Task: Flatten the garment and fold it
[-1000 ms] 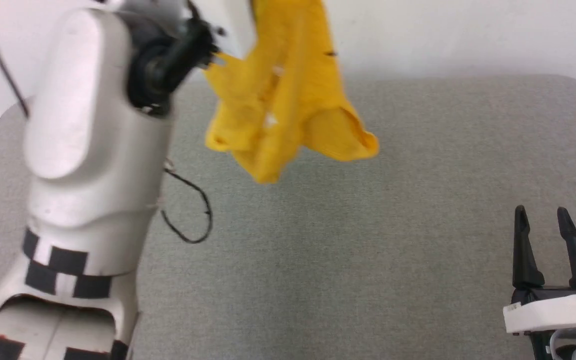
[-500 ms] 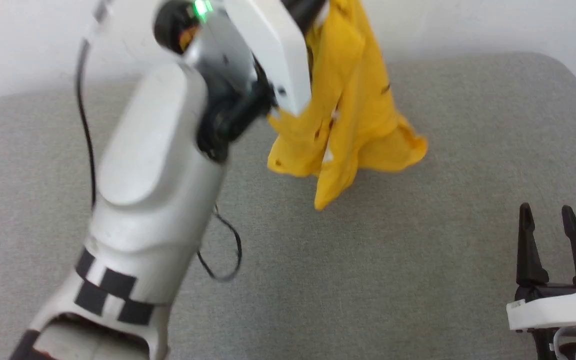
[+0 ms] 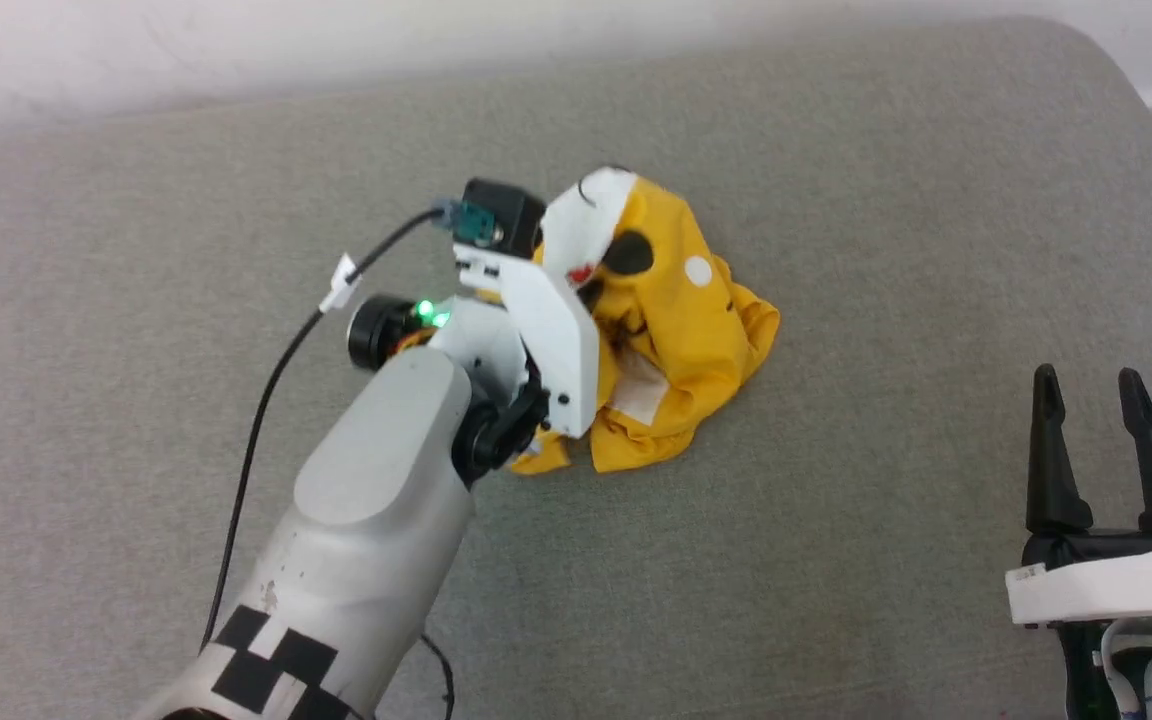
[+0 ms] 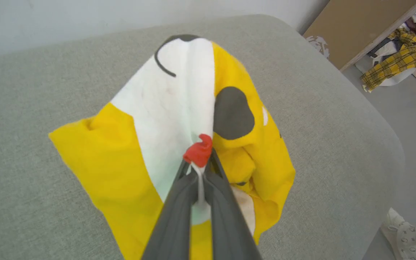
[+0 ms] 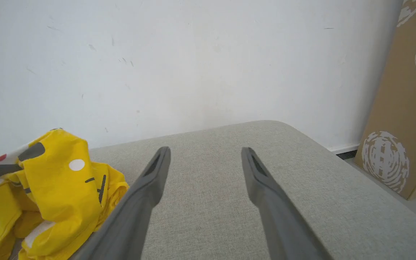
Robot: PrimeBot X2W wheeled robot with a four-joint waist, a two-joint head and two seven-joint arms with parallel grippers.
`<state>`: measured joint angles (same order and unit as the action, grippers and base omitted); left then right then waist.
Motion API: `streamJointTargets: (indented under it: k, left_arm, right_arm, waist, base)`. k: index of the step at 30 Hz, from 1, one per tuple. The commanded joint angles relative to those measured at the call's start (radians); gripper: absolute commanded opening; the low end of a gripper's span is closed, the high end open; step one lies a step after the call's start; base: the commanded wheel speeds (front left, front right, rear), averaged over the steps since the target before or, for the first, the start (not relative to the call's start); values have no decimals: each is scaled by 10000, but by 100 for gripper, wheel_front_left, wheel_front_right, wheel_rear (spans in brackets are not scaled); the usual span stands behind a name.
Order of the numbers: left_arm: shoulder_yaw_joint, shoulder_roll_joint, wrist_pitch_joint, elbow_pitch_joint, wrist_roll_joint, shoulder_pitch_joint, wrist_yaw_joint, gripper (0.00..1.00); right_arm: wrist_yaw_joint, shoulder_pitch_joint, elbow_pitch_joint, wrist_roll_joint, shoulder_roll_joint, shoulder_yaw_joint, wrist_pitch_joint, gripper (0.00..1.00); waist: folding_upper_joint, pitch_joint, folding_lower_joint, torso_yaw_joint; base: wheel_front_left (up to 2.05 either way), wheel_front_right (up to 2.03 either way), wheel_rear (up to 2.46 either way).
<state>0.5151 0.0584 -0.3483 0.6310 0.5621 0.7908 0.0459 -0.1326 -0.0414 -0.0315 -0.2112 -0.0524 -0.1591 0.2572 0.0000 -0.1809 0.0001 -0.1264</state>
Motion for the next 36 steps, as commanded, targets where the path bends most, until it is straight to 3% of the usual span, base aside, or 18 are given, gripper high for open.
streamJointTargets:
  k: [1,6,7,8,9,18,26,31,36]
  left_arm:
    - [43,-42,-56,271,39,-179,-140,0]
    - [102,-59,64,973,163,-290,-423,0]
    - [128,-62,147,1038,179,-270,-413,18]
    - [116,-65,256,1070,230,-235,-400,55]
    - [127,-67,396,1072,249,-184,-381,100]
    - [91,-32,2125,-178,304,39,-120,100]
    - [-658,916,4943,-3241,124,-1973,-386,100]
    - [-1453,1701,6000,-4794,-293,-4095,-905,100]
    - [-2403,1876,6092,-6272,-1367,-5874,-1735,100]
  right_arm:
    - [19,-157,35,-22,22,-14,46,100]
    - [19,-212,27,-19,22,-68,46,100]
    - [19,-212,26,-17,22,-89,46,100]
    - [19,-207,20,-10,22,-123,46,100]
    - [19,-199,8,3,22,-168,46,100]
    - [19,-71,-12,82,22,-228,46,100]
    - [19,163,166,184,22,-341,46,100]
    - [19,299,239,264,22,-409,46,100]
    - [19,441,289,286,22,-487,46,100]
  waist:
    - [0,-316,-1,-261]
    - [0,-455,-1,-358]
    - [0,-455,-1,-351]
    - [0,-443,-1,-328]
    - [0,-407,-1,-290]
    - [0,78,-1,155]
    - [0,361,-1,330]
    - [0,509,-1,351]
    - [0,622,-1,403]
  base:
    - [0,0,0]
    - [0,0,0]
    - [0,0,0]
    - [0,0,0]
    - [0,0,0]
    - [0,0,0]
    - [0,0,0]
    - [0,0,0]
    - [0,0,0]
